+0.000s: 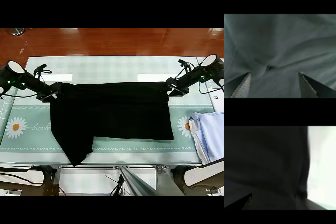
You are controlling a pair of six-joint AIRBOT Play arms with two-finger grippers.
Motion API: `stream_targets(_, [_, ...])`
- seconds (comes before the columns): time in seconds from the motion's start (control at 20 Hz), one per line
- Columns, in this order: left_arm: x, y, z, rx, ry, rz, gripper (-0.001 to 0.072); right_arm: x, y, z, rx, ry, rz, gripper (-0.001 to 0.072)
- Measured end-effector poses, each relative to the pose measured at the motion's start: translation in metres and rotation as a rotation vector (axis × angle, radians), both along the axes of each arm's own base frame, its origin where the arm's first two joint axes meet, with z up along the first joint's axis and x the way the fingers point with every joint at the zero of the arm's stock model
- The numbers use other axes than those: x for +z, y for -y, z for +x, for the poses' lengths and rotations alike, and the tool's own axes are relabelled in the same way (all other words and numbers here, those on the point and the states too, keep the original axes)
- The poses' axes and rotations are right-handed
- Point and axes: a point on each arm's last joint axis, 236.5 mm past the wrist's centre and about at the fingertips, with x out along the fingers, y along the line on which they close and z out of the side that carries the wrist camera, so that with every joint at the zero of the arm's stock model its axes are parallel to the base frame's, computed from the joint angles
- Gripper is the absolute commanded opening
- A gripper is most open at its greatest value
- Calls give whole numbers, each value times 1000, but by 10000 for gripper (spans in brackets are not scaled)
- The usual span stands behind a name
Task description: Fold the shirts.
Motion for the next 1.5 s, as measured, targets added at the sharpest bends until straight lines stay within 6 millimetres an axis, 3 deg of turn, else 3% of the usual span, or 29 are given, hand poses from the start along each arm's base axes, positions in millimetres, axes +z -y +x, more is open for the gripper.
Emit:
stream_targets(0.25, [22, -52, -42, 93, -72, 85, 706, 47, 46, -20, -60, 67, -110, 619])
stream_targets(0.4, [13, -71, -103, 189, -146, 85, 706, 62, 58, -43, -165, 150, -144, 619])
stream_targets(0.5, [0, -74, -143, 272, -180, 62, 705, 62, 43, -65, -213, 199, -115, 619])
stream_targets(0.7, [-22, -41, -188, 394, -190, -93, 706, 50, 2, -100, -234, 251, -35, 619])
stream_targets(1.0, [-38, 11, -205, 376, -171, -244, 705, 43, -30, -114, -226, 269, 32, 619])
stream_targets(1.15, [-41, 25, -204, 339, -153, -255, 704, 48, -20, -106, -272, 298, 32, 619])
stream_targets(1.25, [-44, 30, -202, 316, -135, -243, 681, 54, 6, -101, -337, 313, 10, 619])
stream_targets(1.3, [-45, 33, -201, 305, -127, -239, 479, 55, 21, -103, -369, 304, -3, 619])
stream_targets(1.35, [-49, 33, -198, 291, -111, -217, 33, 55, 41, -107, -408, 293, -26, 619])
stream_targets(1.5, [-57, 32, -191, 258, -66, -165, 22, 38, 86, -143, -488, 184, -96, 619])
